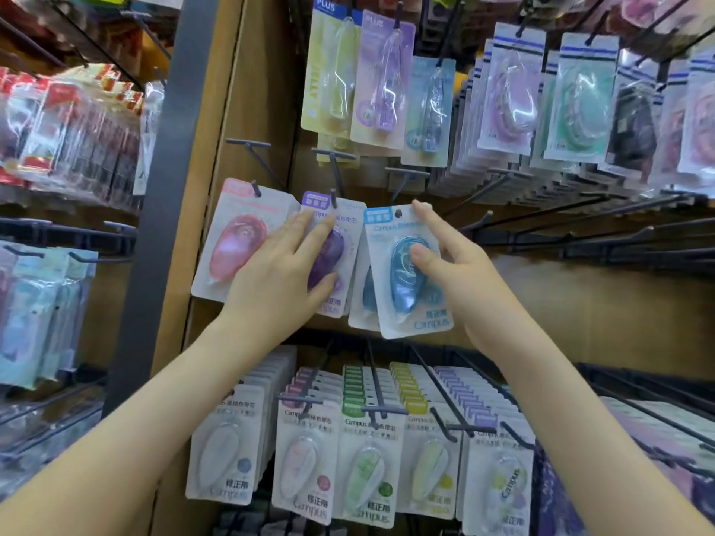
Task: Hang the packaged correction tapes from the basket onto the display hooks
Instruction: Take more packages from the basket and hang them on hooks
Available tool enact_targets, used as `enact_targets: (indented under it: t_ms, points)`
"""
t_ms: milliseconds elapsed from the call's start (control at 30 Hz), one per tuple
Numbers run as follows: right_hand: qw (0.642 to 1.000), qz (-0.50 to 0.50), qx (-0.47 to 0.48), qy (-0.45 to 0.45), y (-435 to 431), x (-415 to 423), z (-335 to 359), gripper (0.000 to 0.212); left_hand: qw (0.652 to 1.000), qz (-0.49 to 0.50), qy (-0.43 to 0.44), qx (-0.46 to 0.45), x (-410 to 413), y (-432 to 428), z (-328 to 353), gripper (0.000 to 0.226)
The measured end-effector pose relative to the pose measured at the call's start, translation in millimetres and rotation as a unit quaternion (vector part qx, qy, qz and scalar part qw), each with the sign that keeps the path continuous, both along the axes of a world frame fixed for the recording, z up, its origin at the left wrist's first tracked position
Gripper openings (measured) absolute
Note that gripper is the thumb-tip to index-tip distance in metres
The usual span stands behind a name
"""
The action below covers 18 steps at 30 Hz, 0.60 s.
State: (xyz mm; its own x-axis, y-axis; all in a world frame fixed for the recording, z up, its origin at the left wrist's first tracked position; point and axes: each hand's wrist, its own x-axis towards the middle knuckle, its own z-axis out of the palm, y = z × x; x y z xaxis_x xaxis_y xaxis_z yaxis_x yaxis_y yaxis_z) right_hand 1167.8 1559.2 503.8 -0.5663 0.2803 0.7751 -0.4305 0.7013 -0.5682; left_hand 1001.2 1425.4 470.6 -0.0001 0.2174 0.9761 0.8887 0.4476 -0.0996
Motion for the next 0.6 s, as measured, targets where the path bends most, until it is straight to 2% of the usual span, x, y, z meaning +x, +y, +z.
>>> enact_targets:
  t_ms: [100, 167, 300, 600]
  points:
    - [0.993, -0.1, 0.062, -0.025, 3, -4, 3, 0.051, 1.0, -0.009, -0.009, -0.006, 0, -1, 1, 0.073]
    - [0.985, -0.14, 0.096, -0.039, 0, -8, 3, 0.056, 1.0, -0.008, 0.002, -0.014, 0, 0, 2, 0.072]
    - [0.978, -0.174, 0.115, -0.028, -4, -19, -2, 0.078, 0.998, -0.011, 0.045, -0.036, 0, 5, 7, 0.061]
    - [0.933, -0.269, 0.207, -0.123, 11, -20, 12, 0.078, 0.998, 0.007, 0.042, -0.051, -4, 8, 3, 0.064]
